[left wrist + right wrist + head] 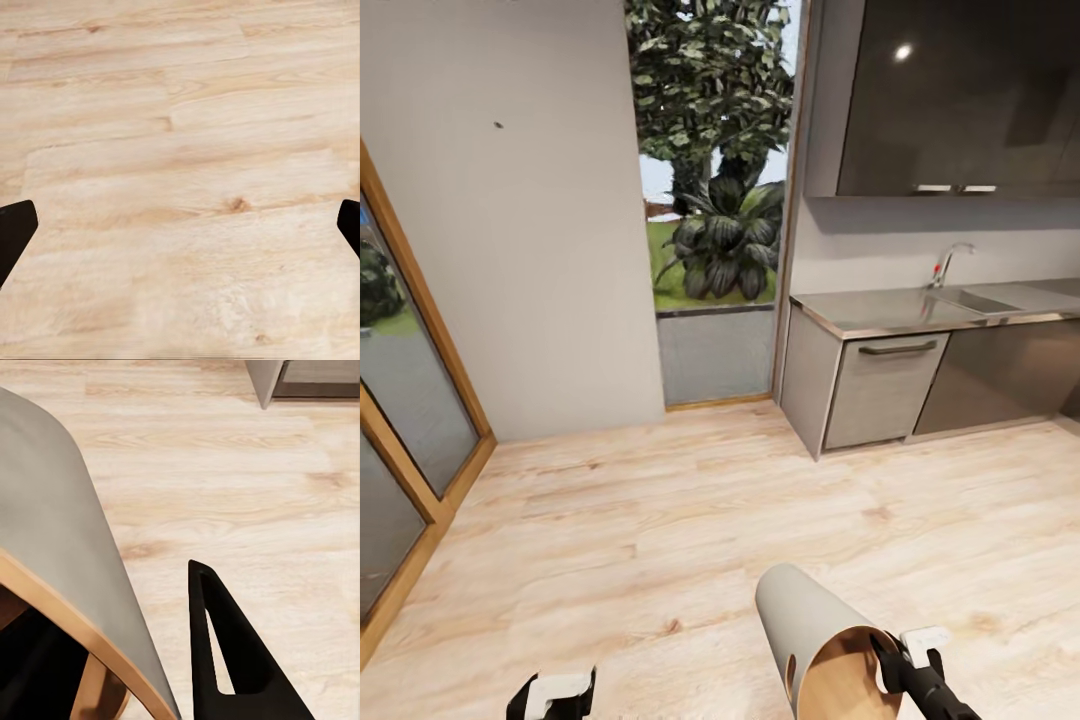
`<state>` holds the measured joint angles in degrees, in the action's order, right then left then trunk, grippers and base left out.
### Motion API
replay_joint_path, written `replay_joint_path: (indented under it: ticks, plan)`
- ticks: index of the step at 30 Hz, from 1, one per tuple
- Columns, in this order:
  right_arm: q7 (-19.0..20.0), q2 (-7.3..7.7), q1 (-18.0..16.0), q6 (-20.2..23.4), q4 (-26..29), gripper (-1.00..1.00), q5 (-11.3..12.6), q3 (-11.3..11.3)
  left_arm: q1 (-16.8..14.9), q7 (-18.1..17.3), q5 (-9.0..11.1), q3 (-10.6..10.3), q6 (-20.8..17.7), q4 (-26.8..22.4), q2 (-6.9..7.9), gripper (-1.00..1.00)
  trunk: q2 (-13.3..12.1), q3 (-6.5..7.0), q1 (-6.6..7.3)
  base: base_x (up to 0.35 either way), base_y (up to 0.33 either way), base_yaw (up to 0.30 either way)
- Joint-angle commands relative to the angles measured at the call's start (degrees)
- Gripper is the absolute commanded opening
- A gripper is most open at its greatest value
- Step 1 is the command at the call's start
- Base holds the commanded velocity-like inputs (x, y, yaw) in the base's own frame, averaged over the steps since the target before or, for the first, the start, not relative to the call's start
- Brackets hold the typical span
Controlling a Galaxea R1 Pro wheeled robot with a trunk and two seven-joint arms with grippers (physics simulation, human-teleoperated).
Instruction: Put the three can of soda from the living room inside the tash can in the kitchen.
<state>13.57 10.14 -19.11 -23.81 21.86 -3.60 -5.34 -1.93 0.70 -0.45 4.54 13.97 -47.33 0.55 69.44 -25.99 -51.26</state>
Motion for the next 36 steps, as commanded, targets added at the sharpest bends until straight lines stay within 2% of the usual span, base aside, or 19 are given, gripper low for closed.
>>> replay_joint_path:
  ticks: [1, 7, 27, 32, 36]
  plan:
    - [0.3, -0.02, 0.0, 0.0, 0.1, -1.00, 0.2, -0.2, 0.0, 0.0, 0.0, 0.0, 0.0, 0.0, 0.01, 1.00, 0.0, 0.01, 0.00, -0.105, -0.194, 0.242]
    - [0.3, -0.08, 0.0, 0.0, 0.1, -1.00, 0.1, -0.1, 0.0, 0.0, 0.0, 0.0, 0.0, -0.1, 0.00, 1.00, 0.0, 0.00, 0.00, -0.156, -0.187, 0.157]
    - [0.3, -0.20, 0.0, 0.3, -0.1, -1.00, -0.2, 0.1, 0.0, 0.0, 0.0, -0.1, 0.1, -0.4, 0.07, 1.00, 0.0, -1.51, 0.00, -0.209, -0.182, 0.007]
    - [-2.5, -0.20, 0.0, 0.3, -0.1, -1.00, -0.3, 0.5, 0.0, 0.0, 0.0, -0.1, 0.1, -0.4, 0.07, 1.00, 0.0, -1.94, 0.00, -0.223, -0.214, 0.034]
    - [-3.3, -0.20, 0.0, 0.3, -0.1, -1.00, -0.4, 0.6, 0.0, 0.0, 0.0, -0.1, 0.1, -0.4, 0.06, 1.00, 0.0, -2.29, 0.00, -0.223, -0.217, 0.064]
